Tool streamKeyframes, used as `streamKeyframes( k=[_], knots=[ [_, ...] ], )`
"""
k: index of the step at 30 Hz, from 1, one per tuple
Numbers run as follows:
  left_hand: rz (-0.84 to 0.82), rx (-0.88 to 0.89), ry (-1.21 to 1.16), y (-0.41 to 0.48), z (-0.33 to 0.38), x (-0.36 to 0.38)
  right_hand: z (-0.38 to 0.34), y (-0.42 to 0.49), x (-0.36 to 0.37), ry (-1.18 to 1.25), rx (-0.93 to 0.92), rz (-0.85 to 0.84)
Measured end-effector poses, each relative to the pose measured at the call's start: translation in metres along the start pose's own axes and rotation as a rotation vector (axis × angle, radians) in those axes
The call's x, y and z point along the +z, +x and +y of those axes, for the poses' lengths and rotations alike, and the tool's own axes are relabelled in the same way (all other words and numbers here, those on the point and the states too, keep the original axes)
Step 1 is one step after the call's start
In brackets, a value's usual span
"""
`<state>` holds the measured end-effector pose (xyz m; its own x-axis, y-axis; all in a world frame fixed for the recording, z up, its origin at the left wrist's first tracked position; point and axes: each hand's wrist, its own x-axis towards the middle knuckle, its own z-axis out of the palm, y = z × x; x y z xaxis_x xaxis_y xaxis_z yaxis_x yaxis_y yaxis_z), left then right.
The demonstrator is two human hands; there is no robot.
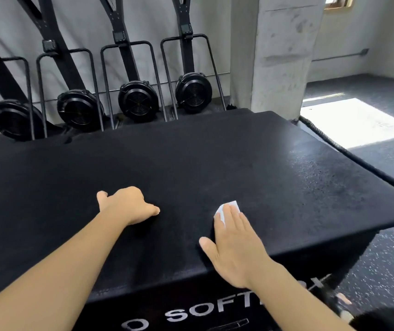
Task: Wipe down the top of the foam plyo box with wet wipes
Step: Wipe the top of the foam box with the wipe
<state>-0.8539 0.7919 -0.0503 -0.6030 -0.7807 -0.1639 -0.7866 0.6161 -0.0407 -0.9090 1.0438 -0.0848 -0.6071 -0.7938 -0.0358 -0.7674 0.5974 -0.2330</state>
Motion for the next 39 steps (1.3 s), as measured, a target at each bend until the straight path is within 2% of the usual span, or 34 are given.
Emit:
streamKeyframes(
  k=[4, 8, 12, 18, 21, 24, 26, 28, 30, 32, 35, 39],
  knots=[
    [0.081, -0.014, 0.049, 0.018, 0.009, -0.004, -0.033, 0.033, 0.013, 0.015, -0.105, -0.087],
    [0.053, 0.015, 0.058, 0.039, 0.022, -0.007, -0.018, 0.078, 0.002, 0.077, -0.117, -0.141],
    [0.037, 0.056, 0.025, 0.059, 0.023, -0.008, 0.027, 0.124, -0.015, 0.127, -0.021, -0.072],
    [-0.037, 0.087, 0.001, 0.084, 0.014, -0.011, 0.082, 0.175, -0.030, 0.065, 0.202, -0.136],
    [-0.098, 0.107, 0.016, 0.089, 0.007, -0.008, 0.082, 0.193, -0.031, 0.059, 0.299, -0.148],
    [-0.097, 0.143, 0.072, 0.093, 0.003, -0.005, 0.052, 0.206, -0.027, 0.085, 0.377, -0.117],
    [-0.083, 0.162, 0.101, 0.094, 0.002, -0.004, 0.018, 0.212, -0.021, 0.102, 0.328, -0.059],
    [-0.066, 0.182, 0.133, 0.094, 0.000, -0.002, -0.021, 0.218, -0.010, 0.050, 0.201, -0.019],
    [-0.049, 0.215, 0.162, 0.096, -0.003, -0.001, -0.055, 0.225, -0.001, 0.023, 0.077, -0.051],
    [-0.064, 0.252, 0.170, 0.099, -0.009, -0.002, -0.077, 0.233, 0.004, 0.113, -0.007, -0.154],
    [-0.120, 0.275, 0.140, 0.102, -0.018, -0.004, -0.083, 0.243, 0.005, 0.189, -0.120, -0.269],
    [-0.112, 0.267, 0.092, 0.100, -0.019, -0.003, -0.055, 0.243, 0.001, 0.112, -0.201, -0.203]
  ],
)
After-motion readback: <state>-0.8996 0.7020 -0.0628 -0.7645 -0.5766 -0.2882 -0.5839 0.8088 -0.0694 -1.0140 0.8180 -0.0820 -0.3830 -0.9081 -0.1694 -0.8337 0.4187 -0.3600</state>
